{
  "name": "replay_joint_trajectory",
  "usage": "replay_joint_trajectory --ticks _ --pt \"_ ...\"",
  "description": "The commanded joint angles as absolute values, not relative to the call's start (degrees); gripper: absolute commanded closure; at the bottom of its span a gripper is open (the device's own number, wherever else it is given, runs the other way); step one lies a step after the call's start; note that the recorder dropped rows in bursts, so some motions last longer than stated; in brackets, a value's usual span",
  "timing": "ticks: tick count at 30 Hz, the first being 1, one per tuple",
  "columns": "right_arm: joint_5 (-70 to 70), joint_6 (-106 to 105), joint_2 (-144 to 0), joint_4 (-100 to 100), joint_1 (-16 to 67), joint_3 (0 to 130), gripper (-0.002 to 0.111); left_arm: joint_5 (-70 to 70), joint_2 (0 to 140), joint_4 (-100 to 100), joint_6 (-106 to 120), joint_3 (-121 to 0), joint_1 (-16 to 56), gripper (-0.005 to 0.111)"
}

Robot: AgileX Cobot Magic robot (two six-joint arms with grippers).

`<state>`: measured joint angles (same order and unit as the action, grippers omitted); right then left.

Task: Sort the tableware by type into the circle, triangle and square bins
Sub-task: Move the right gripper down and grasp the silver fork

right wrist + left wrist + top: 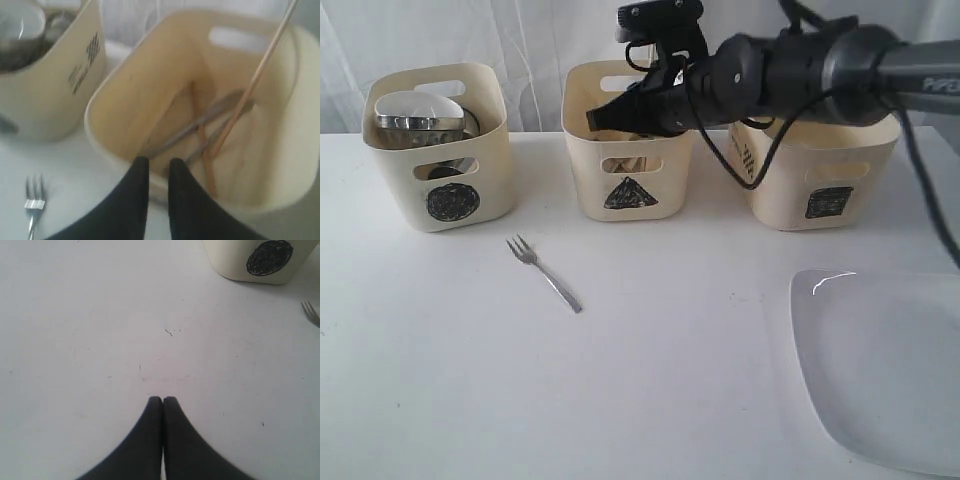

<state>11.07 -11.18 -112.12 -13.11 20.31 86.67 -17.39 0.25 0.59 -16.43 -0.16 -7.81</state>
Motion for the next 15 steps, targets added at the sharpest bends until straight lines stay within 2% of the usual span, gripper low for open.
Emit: replay_joint_trajectory --ticks 1,8,12,15 --pt "33.4 -11.8 -108.1 -13.4 20.3 86.6 0.108 -18.0 0.0 1.2 -16.4 0.0 -7.8 0.107" --pt "36.2 -15.3 -105.8 -13.5 28.7 86.6 0.108 -18.0 0.0 1.2 -16.4 0.0 -7.8 0.107" --pt "36.5 -13.0 -108.9 -13.5 33.2 86.7 0.108 -18.0 0.0 1.2 -16.4 0.0 -7.8 0.107" --pt "42.8 -8.5 -113.8 -13.5 33.7 88.7 0.108 -18.0 0.0 1.2 -16.4 0.0 -7.8 0.107"
